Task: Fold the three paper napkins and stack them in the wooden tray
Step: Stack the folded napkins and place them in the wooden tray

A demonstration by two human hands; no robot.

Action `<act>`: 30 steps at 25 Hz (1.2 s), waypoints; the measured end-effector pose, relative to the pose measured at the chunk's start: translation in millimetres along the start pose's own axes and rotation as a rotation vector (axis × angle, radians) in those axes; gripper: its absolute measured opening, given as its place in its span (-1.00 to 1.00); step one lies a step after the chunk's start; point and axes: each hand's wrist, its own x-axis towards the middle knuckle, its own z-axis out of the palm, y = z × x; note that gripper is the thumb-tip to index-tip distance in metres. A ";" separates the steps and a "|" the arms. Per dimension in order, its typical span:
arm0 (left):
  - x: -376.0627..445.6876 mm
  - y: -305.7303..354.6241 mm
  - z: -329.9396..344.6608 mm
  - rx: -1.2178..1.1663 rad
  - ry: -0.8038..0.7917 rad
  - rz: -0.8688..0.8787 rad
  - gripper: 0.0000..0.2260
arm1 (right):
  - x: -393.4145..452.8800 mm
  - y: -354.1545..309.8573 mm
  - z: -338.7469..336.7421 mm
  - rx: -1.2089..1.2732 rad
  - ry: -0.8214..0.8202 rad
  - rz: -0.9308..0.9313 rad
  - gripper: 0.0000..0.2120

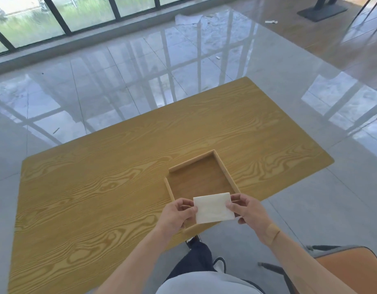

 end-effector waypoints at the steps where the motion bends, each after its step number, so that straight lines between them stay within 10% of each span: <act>1: 5.1 0.9 0.6 0.003 0.018 0.010 -0.90 | 7.3 -2.1 -0.9 -0.013 -0.007 0.002 -0.90; 30: 86.8 -8.9 23.9 0.425 0.382 -0.168 -0.83 | 144.1 -14.8 15.9 -0.835 -0.130 -0.084 -0.75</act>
